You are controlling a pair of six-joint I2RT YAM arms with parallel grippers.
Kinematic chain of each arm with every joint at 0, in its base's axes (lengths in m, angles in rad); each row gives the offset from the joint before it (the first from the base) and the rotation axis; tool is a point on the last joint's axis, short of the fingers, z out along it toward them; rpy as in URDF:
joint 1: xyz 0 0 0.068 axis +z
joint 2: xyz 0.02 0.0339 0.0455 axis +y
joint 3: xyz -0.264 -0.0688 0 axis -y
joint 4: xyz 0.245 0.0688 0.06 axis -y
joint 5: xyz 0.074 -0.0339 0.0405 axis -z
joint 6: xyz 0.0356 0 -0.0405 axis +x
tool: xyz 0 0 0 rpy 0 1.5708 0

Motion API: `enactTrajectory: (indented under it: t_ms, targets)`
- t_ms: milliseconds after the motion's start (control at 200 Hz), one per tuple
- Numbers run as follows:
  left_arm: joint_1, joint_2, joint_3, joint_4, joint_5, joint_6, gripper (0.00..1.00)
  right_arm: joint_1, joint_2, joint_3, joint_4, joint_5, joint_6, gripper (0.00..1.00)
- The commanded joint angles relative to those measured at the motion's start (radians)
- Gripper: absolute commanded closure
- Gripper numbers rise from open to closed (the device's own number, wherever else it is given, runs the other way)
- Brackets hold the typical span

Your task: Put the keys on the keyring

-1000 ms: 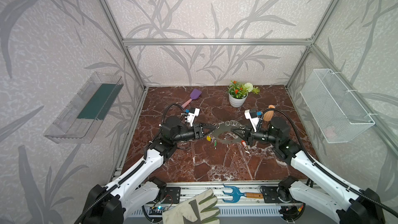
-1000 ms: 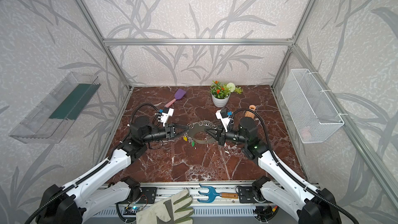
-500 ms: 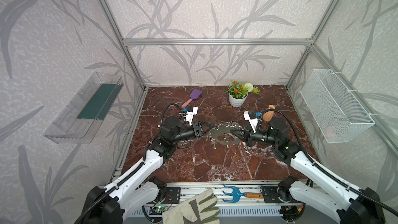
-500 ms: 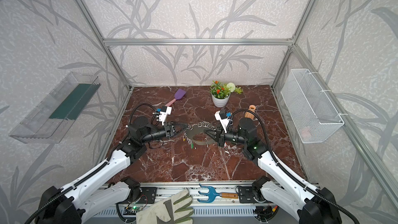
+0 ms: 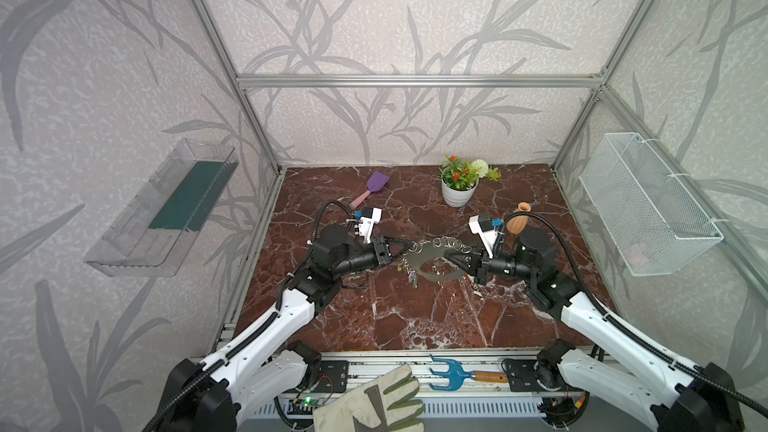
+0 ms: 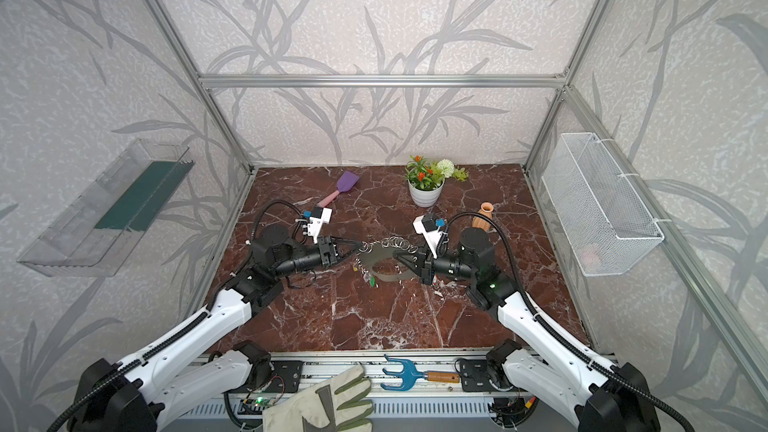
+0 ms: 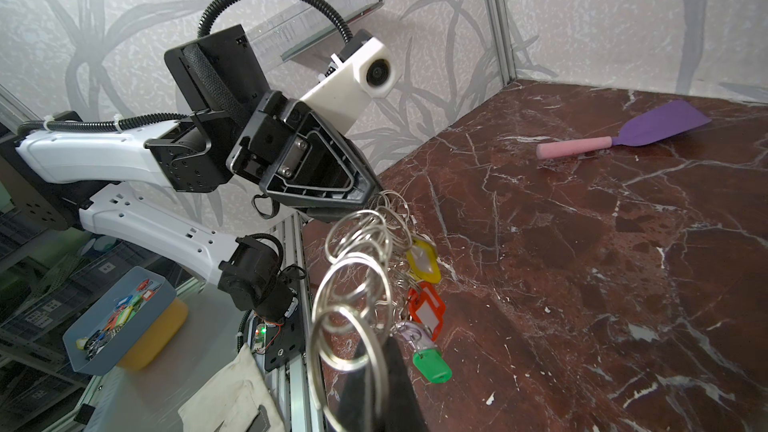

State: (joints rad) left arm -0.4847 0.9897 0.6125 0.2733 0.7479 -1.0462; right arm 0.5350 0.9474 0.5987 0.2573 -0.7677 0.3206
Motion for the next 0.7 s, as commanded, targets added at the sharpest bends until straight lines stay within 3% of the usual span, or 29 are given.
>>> enactTrajectory:
  t_ms: [0, 305, 505, 700]
  targets:
    - [-0.005, 0.003, 0.016, -0.020, -0.018, 0.014, 0.86, 0.010, -0.016, 0.012, 0.043, -0.030, -0.011, 1.00]
    - [-0.028, 0.013, 0.050, -0.088, -0.040, 0.062, 1.00, 0.023, -0.028, 0.004, 0.033, -0.006, -0.022, 1.00]
    - [-0.062, 0.016, 0.098, -0.168, -0.077, 0.127, 1.00, 0.025, -0.030, 0.000, 0.017, 0.021, -0.035, 1.00]
    - [-0.116, 0.021, 0.173, -0.328, -0.220, 0.280, 1.00, 0.025, -0.039, 0.014, -0.049, 0.118, -0.032, 0.75]
